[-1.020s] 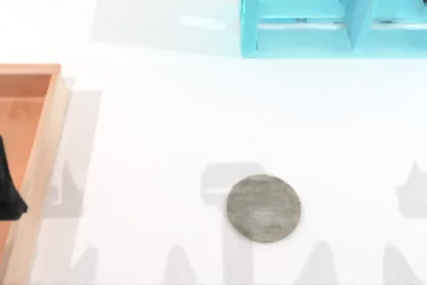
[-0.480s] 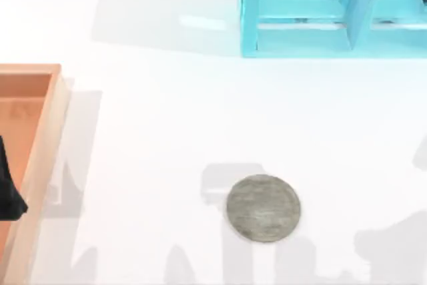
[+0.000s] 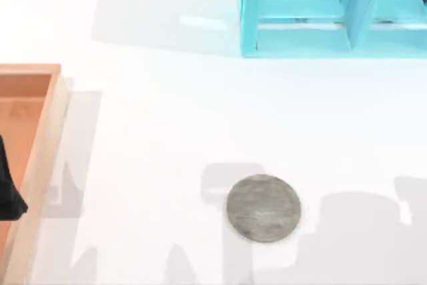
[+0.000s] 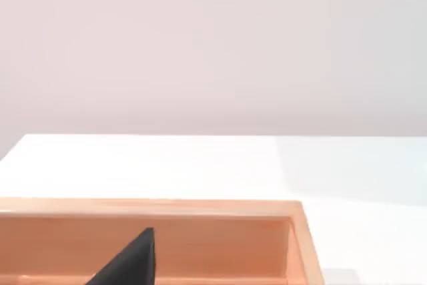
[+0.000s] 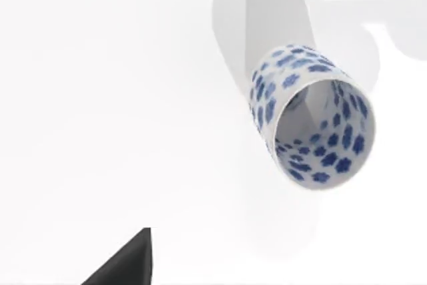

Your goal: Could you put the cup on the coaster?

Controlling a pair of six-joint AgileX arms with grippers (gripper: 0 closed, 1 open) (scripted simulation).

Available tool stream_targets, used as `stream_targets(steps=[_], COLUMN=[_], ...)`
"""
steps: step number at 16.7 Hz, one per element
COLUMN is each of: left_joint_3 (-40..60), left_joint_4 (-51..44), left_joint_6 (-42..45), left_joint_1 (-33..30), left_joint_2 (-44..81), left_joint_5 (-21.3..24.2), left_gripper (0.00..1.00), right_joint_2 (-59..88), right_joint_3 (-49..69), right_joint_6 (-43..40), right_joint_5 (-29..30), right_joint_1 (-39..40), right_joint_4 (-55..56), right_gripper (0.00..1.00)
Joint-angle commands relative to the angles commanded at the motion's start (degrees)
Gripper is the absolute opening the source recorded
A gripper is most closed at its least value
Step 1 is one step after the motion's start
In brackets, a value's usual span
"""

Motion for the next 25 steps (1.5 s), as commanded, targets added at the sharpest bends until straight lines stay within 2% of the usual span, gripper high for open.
stream_targets(steps=[3, 5, 12, 15, 21, 25], left_joint_3=[0.0, 0.0, 0.0, 0.0, 0.0, 0.0], left_joint_4=[0.0, 0.0, 0.0, 0.0, 0.0, 0.0], left_joint_6=[0.0, 0.0, 0.0, 0.0, 0.0, 0.0], left_joint_1=[0.0, 0.0, 0.0, 0.0, 0.0, 0.0], left_joint_2=[0.0, 0.0, 0.0, 0.0, 0.0, 0.0], left_joint_5=[0.0, 0.0, 0.0, 0.0, 0.0, 0.0], left_gripper=[1.0, 1.0, 1.0, 1.0, 1.0, 1.0], right_joint_2=[7.0, 9.4, 9.9, 11.1, 15.6, 16.4], right_joint_3=[5.9, 8.0, 8.2, 5.1, -5.8, -7.8], right_joint_6=[-8.6, -11.5, -12.0, -11.8, -11.8, -11.8], right_joint_5=[-0.4, -0.6, -0.6, -0.6, -0.6, -0.6], right_joint_1=[-2.0, -2.8, -2.7, -2.7, -2.7, -2.7], right_joint_4=[-5.1, -6.9, -7.0, -3.1, 12.9, 15.4], right_gripper=[1.0, 1.0, 1.0, 1.0, 1.0, 1.0])
